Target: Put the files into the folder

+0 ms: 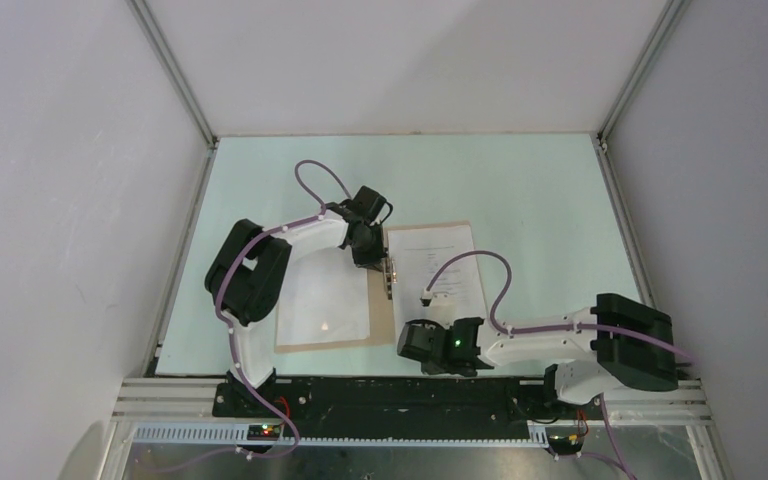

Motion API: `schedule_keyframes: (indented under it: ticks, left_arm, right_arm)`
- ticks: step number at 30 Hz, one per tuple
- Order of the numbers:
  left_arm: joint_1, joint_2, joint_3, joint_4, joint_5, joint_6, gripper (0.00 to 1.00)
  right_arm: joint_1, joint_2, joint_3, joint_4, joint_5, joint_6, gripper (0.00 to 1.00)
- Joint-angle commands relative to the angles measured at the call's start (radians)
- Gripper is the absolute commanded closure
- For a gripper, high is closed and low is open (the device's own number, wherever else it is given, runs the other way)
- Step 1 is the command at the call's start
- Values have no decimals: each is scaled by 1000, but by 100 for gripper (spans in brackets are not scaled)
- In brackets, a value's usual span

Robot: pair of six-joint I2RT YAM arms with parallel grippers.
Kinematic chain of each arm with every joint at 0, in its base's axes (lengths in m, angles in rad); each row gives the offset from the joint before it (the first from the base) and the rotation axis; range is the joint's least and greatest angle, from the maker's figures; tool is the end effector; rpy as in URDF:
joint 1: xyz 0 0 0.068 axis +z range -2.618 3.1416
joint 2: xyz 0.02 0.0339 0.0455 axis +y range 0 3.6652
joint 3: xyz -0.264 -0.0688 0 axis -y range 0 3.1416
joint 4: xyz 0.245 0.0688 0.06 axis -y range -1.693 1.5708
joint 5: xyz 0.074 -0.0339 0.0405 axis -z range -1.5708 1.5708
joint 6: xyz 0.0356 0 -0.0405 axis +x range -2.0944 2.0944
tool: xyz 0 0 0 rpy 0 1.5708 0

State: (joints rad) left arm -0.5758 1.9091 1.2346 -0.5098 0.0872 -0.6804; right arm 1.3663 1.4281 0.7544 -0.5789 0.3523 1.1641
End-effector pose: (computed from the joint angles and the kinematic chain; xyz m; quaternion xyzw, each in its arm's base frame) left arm 0.3151 -0.2083 0.1550 -0.0429 0.9796 -0.1474 0.1301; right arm 0.0618 0.2374 0.1668 -0.0705 0.9699 0.0967 0.2119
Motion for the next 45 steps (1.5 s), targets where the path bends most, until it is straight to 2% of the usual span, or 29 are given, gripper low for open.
schedule_keyframes:
  ticks: [1,12,35,39,45]
  left_arm:
    - [-11,41,-6,-3,-12,13,100]
    - [-10,45,-13,-3,-15,21,100]
    - [-9,44,-11,-4,-17,23,100]
    - [-9,45,-9,-4,-15,24,100]
    - [-8,51,3,-3,-12,28,100]
  right_arm:
    - [-5,47,-4,73,31,37,92]
    - [-79,110,-16,124,79,-20,94]
    - [-118,147,-14,159,85,-96,94]
    - [-100,120,-13,168,73,-121,87]
    - [-70,-48,-15,137,65,-161,65]
